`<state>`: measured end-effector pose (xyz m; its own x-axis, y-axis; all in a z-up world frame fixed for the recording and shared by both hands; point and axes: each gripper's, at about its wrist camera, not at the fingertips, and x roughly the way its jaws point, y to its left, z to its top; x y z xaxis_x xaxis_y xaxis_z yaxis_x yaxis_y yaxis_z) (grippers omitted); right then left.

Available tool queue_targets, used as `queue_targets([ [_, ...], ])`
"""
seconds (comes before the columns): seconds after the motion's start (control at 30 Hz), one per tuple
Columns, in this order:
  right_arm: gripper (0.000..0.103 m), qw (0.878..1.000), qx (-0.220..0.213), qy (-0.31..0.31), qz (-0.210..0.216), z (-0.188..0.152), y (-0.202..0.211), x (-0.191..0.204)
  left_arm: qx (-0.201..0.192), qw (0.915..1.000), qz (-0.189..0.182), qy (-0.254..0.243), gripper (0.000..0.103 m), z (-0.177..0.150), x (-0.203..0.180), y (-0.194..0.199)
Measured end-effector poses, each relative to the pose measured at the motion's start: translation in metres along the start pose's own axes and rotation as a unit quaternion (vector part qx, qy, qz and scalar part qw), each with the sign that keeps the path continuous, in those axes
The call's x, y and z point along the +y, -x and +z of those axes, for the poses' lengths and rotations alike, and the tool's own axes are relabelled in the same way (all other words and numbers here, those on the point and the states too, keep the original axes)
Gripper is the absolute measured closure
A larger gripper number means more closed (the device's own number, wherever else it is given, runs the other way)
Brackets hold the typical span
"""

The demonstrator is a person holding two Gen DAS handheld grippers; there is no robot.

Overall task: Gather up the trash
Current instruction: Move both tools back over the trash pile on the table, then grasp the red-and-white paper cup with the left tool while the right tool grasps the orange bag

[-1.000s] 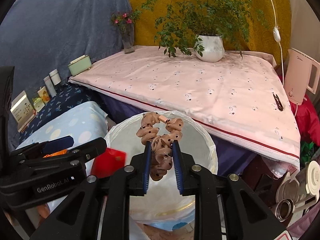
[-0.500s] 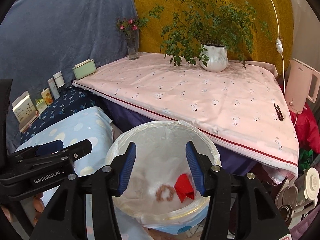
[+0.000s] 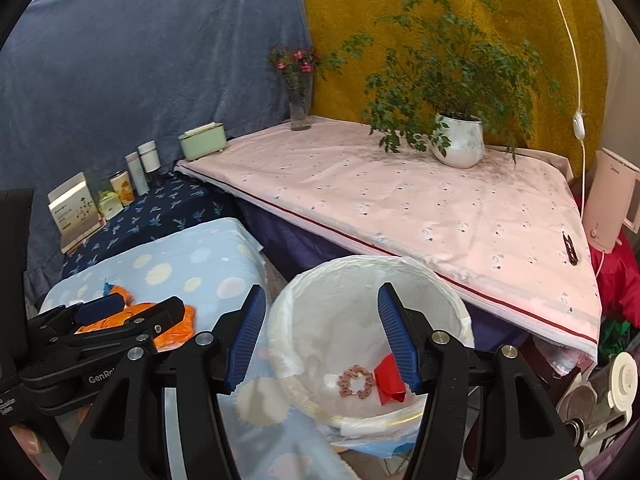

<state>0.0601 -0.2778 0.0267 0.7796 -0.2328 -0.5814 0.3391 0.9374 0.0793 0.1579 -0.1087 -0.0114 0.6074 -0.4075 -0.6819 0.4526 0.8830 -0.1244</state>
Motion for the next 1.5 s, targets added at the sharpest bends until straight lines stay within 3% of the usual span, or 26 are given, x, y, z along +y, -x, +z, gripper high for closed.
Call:
queue_targets([
  [0.43,0.046,0.998,0.011,0.037,0.045,-0.012,0.011,0.061,0.010,0.9962,0.063,0.059,0.013,-0.030,0.078,0.029],
  [0.83,0.046,0.994,0.040,0.061,0.081,-0.033,0.000,0.110,0.052,0.9843,0.100,0.135,0.013,-0.067,0.160,0.023],
  [1.33,0.046,0.988,0.074,0.086,0.104,-0.048,-0.032,0.155,0.096,0.9747,0.051,0.195,0.013,-0.077,0.204,-0.019],
  [1.5,0.046,0.987,0.083,0.088,0.108,-0.050,-0.045,0.164,0.087,0.9787,0.048,0.180,0.016,-0.073,0.200,-0.019],
])
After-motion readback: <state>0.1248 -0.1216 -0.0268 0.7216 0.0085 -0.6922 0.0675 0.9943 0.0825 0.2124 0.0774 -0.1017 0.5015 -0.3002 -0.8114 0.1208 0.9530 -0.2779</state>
